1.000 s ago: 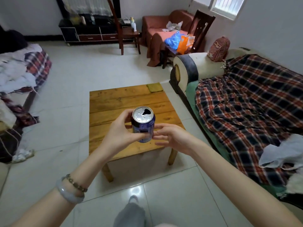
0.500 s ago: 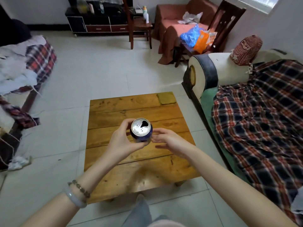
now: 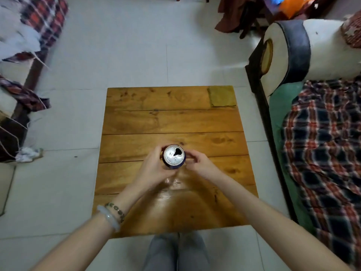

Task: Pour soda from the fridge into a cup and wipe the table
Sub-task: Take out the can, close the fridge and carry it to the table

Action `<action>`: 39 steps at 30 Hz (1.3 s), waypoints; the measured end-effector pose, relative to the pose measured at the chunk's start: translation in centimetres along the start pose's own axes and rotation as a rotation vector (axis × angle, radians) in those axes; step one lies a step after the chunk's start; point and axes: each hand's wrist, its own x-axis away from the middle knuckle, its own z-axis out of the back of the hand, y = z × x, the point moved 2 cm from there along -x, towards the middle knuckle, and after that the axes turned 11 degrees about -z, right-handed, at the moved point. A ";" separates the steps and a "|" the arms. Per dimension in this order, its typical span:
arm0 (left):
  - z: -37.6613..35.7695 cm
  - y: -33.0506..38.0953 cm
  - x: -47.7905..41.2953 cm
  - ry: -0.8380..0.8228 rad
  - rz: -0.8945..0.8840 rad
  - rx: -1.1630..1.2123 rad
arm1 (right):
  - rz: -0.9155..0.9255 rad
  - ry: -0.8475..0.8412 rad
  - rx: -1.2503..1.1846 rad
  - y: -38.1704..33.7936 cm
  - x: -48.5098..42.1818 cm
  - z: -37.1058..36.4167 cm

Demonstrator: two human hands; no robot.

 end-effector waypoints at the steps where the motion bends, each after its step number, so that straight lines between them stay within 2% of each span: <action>1: -0.6 -1.2 -0.4 0.003 0.032 0.015 | -0.017 -0.011 0.006 0.7 -1.4 -0.1; 6: -3.9 -7.3 -1.7 -0.046 0.145 0.059 | -0.113 -0.031 0.046 5.5 -9.0 -1.5; 10: -6.2 -11.0 -1.8 -0.054 0.158 0.040 | -0.170 -0.041 0.077 8.4 -13.1 -2.3; 25: -7.2 -13.0 -2.2 -0.085 0.235 -0.003 | -0.170 -0.073 0.152 8.7 -14.8 -2.9; 28: -6.7 -12.4 -2.2 -0.172 0.305 -0.040 | -0.150 -0.061 0.281 7.7 -13.2 -2.3; 31: -4.6 -10.5 -1.6 -0.235 0.365 -0.153 | -0.121 -0.024 0.528 5.6 -10.6 -0.7; 39: 3.8 -1.5 2.1 -0.287 0.283 -0.411 | 0.153 0.062 0.941 -4.0 -1.5 1.6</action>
